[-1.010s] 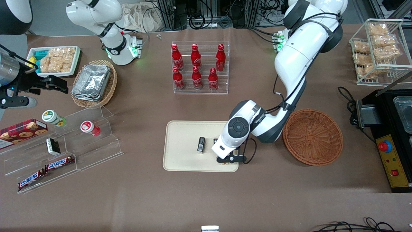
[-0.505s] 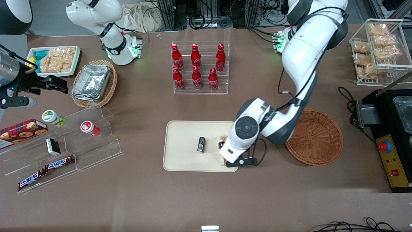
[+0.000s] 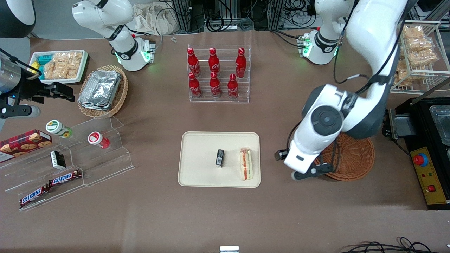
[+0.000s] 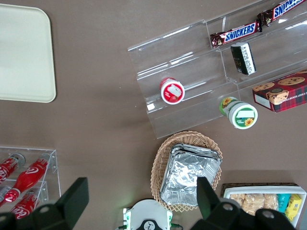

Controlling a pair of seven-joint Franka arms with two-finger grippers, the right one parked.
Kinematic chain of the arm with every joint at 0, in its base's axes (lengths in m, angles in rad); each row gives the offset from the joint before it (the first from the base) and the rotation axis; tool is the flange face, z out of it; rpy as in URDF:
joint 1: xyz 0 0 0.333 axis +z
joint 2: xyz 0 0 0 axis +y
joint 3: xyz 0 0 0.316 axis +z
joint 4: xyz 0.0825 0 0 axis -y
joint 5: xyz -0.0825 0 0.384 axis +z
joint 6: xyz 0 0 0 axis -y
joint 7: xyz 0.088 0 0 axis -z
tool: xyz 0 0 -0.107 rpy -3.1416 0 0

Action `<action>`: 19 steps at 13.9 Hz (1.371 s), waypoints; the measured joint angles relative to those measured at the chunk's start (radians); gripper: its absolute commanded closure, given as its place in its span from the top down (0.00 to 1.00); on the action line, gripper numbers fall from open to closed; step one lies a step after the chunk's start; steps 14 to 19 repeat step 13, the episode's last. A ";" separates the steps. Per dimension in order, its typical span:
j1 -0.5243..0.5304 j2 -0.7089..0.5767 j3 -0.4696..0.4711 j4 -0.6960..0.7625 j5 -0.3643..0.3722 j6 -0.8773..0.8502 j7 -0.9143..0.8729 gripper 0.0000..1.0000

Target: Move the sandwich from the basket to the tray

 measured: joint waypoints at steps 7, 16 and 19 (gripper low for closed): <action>0.280 -0.318 0.004 -0.179 -0.200 -0.151 0.451 1.00; 0.409 -0.323 0.008 -0.080 -0.216 -0.233 0.632 1.00; 0.409 -0.323 0.008 -0.080 -0.216 -0.233 0.632 1.00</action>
